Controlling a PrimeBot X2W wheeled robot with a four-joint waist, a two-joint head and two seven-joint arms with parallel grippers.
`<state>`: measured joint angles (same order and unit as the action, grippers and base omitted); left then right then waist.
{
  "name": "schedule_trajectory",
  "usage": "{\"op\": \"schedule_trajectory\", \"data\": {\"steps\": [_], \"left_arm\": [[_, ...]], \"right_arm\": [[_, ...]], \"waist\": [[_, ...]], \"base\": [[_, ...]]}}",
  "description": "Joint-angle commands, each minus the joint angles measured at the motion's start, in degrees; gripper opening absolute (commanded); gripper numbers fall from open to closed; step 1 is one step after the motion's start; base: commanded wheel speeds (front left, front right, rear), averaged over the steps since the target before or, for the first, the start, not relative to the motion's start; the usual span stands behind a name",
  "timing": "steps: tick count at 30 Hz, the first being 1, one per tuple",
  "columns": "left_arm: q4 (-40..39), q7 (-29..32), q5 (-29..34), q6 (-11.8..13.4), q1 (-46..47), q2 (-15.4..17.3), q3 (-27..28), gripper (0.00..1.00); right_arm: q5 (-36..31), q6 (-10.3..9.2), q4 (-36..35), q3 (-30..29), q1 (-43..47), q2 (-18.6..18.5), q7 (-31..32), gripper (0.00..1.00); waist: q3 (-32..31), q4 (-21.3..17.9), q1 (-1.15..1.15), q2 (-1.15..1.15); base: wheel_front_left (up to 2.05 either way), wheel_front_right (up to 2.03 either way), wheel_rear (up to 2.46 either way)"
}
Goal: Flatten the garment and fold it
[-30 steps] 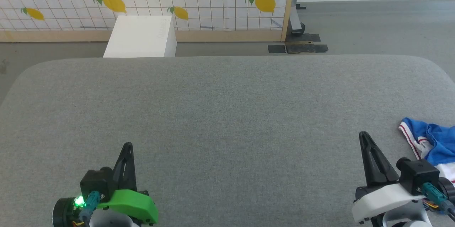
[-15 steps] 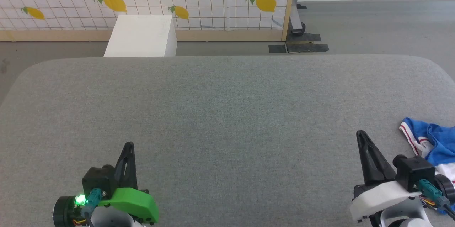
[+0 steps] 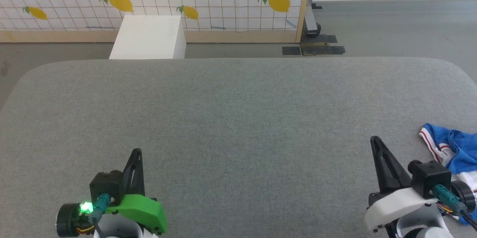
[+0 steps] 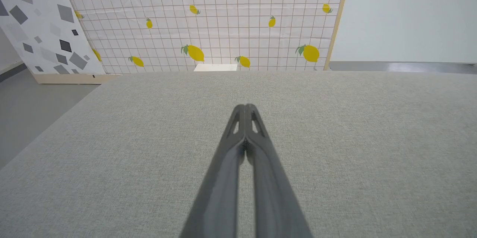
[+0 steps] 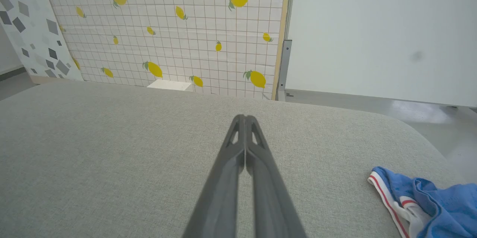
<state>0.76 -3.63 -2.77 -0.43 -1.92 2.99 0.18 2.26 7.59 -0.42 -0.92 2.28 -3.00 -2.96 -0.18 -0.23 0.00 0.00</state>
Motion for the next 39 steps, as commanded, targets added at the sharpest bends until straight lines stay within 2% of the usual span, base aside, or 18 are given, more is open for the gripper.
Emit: {"op": "schedule_trajectory", "data": {"steps": [1,39], "left_arm": [[-0.4,0.2,0.6,0.3,1.1,-0.1,0.0,0.00],[-0.8,3.6,2.8,0.4,1.9,-0.1,-0.2,0.00]], "right_arm": [[-0.7,-0.08,0.2,0.1,-1.1,0.1,0.4,0.00],[-2.3,-0.10,0.4,0.9,-2.3,0.1,3.0,0.00]], "waist": [[0.0,0.0,0.00,0.00],[0.2,0.2,0.00,0.00]], "base": [[0.00,0.00,0.00],[0.00,0.00,0.00]]}}
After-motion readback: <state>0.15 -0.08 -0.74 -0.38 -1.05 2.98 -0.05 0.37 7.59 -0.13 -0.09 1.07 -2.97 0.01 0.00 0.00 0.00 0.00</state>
